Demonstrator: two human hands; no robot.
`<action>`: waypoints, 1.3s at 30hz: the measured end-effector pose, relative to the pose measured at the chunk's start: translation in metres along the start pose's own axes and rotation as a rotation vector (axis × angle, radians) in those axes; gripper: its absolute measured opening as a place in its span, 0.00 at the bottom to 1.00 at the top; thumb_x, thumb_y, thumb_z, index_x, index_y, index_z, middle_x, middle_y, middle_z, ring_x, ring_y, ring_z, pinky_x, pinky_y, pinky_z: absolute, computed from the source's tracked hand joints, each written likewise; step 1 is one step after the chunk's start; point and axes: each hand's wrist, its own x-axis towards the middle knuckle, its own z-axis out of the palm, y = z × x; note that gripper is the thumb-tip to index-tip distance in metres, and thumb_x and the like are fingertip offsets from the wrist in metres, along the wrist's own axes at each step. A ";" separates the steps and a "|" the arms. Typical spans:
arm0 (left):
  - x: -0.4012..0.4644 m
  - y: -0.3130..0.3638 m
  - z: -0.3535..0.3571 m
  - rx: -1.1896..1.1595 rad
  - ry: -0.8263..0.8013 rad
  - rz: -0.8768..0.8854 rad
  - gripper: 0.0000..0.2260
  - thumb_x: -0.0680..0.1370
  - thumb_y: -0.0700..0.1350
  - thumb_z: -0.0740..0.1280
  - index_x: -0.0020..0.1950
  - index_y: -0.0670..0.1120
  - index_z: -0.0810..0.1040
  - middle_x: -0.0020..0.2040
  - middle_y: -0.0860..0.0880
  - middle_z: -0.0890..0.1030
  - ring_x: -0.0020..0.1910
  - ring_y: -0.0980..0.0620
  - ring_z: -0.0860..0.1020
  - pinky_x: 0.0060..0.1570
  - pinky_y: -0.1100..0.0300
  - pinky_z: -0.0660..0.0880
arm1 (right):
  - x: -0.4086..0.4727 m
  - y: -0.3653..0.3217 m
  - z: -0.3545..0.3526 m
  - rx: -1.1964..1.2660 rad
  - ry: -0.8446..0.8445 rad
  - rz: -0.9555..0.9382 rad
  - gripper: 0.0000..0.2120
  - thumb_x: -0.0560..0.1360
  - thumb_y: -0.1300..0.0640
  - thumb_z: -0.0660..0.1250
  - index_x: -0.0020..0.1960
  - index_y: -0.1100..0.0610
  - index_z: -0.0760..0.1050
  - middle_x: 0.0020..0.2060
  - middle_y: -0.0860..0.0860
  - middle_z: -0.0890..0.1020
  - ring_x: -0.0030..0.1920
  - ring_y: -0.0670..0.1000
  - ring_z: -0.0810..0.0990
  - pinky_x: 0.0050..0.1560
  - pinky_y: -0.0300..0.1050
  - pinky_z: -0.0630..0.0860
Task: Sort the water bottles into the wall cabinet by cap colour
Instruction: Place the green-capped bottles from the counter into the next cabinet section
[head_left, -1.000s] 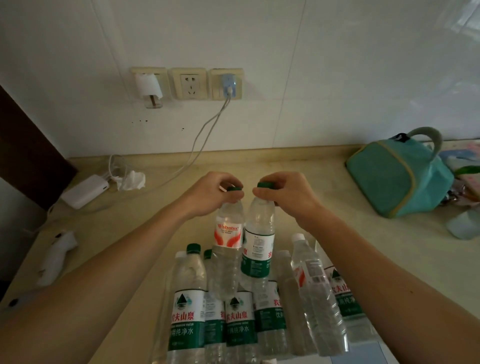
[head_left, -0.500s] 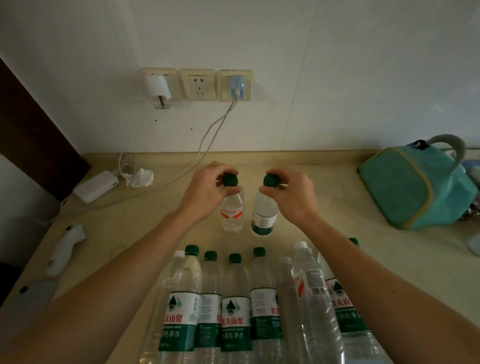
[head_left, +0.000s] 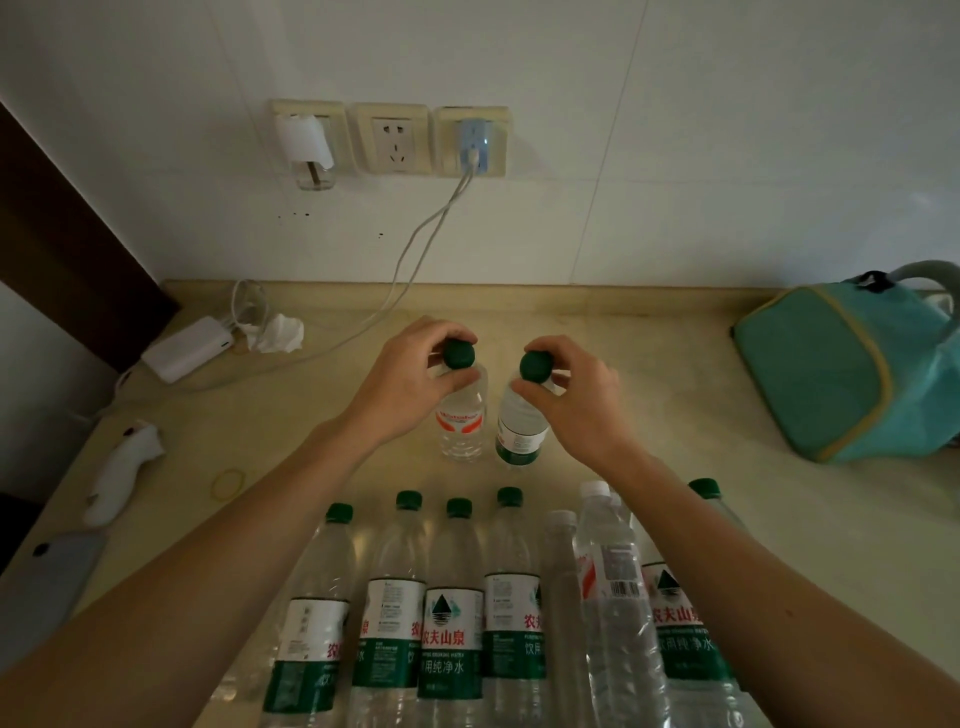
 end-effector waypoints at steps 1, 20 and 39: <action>0.000 0.000 0.000 -0.002 -0.007 -0.007 0.16 0.76 0.43 0.74 0.63 0.47 0.78 0.60 0.53 0.78 0.58 0.62 0.77 0.57 0.73 0.73 | 0.000 0.001 0.000 0.011 -0.002 0.003 0.16 0.75 0.54 0.75 0.60 0.47 0.76 0.54 0.41 0.81 0.57 0.45 0.79 0.60 0.43 0.77; -0.026 -0.034 0.041 -0.149 -0.028 -0.355 0.33 0.68 0.46 0.82 0.68 0.52 0.70 0.56 0.56 0.79 0.54 0.58 0.79 0.52 0.59 0.77 | 0.002 0.062 0.037 0.026 -0.218 0.267 0.36 0.66 0.51 0.81 0.68 0.48 0.67 0.53 0.43 0.76 0.53 0.47 0.76 0.42 0.35 0.70; -0.039 0.087 -0.024 -0.245 0.263 -0.035 0.31 0.65 0.50 0.83 0.63 0.61 0.72 0.56 0.65 0.80 0.56 0.66 0.78 0.53 0.68 0.74 | -0.043 -0.059 -0.068 0.293 0.142 -0.017 0.33 0.64 0.52 0.82 0.63 0.39 0.70 0.53 0.34 0.79 0.54 0.30 0.77 0.39 0.25 0.74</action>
